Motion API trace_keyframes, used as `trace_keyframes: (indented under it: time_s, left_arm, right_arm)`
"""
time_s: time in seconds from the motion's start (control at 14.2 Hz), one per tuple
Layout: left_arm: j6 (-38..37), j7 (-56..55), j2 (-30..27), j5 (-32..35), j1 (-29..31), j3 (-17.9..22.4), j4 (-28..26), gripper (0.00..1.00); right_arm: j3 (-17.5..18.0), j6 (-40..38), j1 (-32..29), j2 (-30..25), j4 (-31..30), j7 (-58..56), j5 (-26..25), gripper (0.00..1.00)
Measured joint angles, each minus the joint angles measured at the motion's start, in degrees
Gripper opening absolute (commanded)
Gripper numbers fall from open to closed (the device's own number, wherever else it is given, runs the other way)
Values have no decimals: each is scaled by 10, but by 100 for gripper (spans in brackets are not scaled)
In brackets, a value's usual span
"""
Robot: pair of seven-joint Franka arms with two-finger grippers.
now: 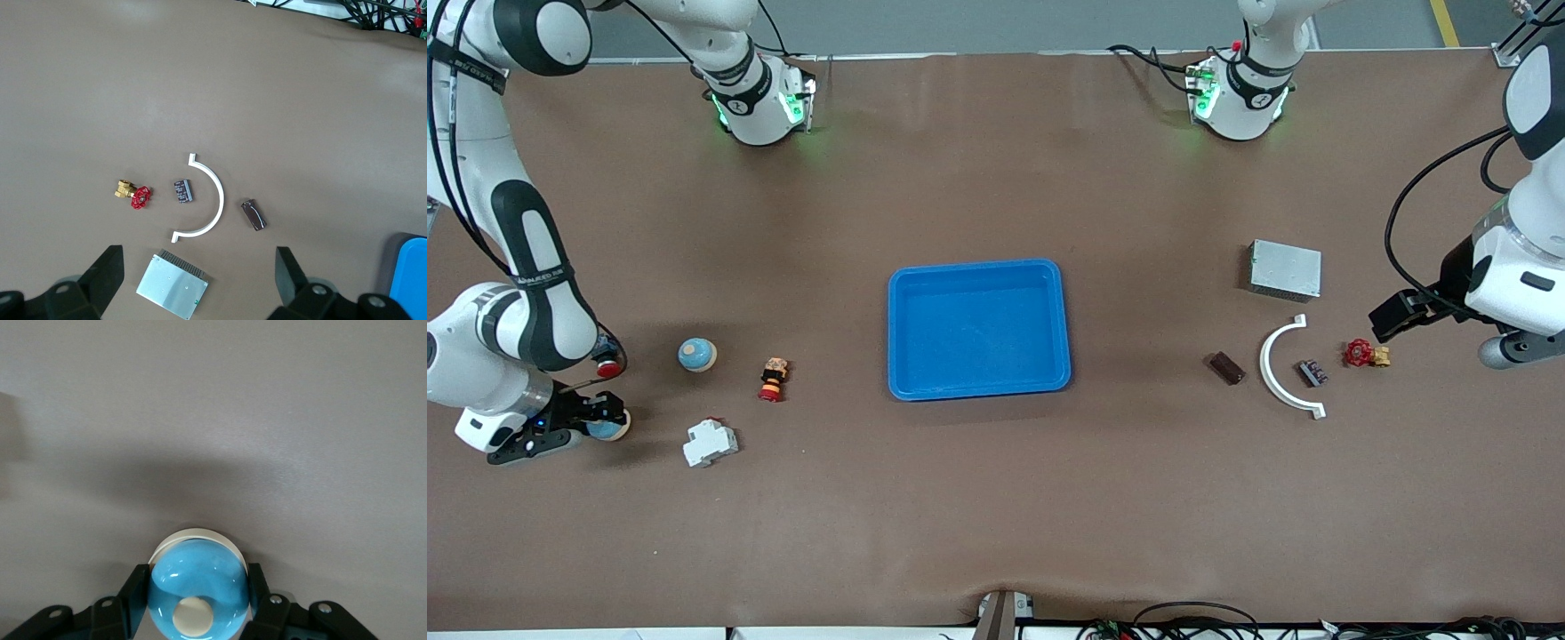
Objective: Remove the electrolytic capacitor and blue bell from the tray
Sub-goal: 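Lower the bell beside the other bell and open the right gripper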
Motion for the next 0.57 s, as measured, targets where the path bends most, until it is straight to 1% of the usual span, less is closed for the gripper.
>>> trace_keyframes:
  time_s: [0.21, 0.28, 0.49, 0.57]
  left_arm:
    - [0, 18, -5, -17, -4, 1, 2, 100]
    - [-1, 26, -10, -34, -18, 17, 2, 100]
    - [-4, 76, -40, -81, -116, 140, -18, 100]
    - [-4, 92, -53, -88, -136, 167, -29, 100]
  right_arm:
    - [0, -18, -1, 6, 9, -1, 0, 0]
    - [0, -22, -1, 9, 13, -1, 0, 0]
    - [0, -33, -1, 14, 24, 0, 1, 0]
    - [0, -34, -1, 14, 24, 1, 1, 30]
